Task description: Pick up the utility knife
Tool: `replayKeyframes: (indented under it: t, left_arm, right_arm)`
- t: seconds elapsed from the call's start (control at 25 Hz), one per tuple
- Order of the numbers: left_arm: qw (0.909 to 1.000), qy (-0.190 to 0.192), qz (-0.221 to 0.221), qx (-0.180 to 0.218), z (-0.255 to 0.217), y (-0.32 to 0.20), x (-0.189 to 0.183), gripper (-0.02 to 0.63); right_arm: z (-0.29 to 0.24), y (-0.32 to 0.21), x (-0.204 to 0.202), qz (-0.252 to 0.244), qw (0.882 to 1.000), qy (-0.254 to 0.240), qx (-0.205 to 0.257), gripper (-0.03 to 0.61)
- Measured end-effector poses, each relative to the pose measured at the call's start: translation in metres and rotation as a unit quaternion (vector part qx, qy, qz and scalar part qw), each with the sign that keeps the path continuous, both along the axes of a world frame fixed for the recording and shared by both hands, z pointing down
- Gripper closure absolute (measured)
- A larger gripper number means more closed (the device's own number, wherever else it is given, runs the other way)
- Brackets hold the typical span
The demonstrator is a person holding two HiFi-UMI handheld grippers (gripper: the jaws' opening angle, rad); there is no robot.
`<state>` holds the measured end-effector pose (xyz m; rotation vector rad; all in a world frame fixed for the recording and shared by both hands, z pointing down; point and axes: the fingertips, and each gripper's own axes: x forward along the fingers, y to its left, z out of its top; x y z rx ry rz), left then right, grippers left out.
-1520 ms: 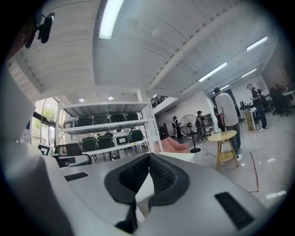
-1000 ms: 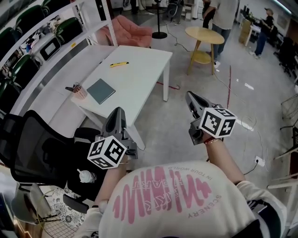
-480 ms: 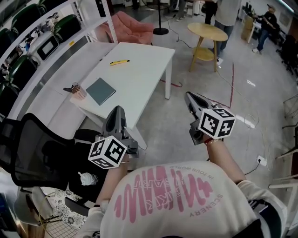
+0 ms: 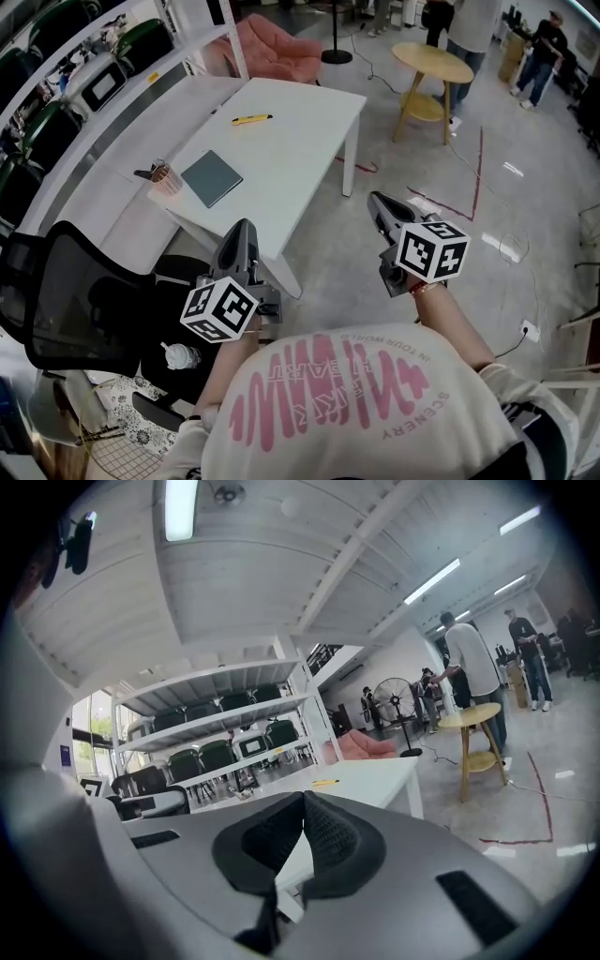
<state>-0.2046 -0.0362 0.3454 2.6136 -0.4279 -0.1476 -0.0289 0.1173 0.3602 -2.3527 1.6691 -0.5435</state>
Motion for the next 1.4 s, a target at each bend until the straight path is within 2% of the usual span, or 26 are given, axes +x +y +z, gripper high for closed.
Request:
replayKeyframes:
  t: [0.24,0.56,0.84,1.08,1.4]
  left_arm:
    - [0.9999,-0.014,0.004,-0.006,0.014,-0.004,0.011,0.589]
    - [0.9993,-0.037,-0.008,-0.003,0.037,-0.024,0.042,0.589]
    - [0.9996,-0.027,-0.007,-0.007,0.031,-0.052,0.1,0.589]
    - [0.999,-0.019,-0.039,-0.014,0.019,-0.085,0.155,0.589]
    - [0.9972,0.014,-0.073,0.008,-0.008,-0.121,0.217,0.589]
  right_arm:
    - [0.011,-0.003,0.016,0.005,1.0,0.011,-0.021,0.563]
    - [0.037,-0.023,0.063,0.011,1.0,-0.018,-0.015,0.563]
    - [0.033,-0.067,0.123,-0.01,1.0,-0.02,-0.015,0.563]
    - [0.018,-0.115,0.184,-0.045,0.999,-0.018,-0.011,0.563]
    - [-0.01,-0.174,0.245,-0.101,0.995,0.01,0.013,0.563]
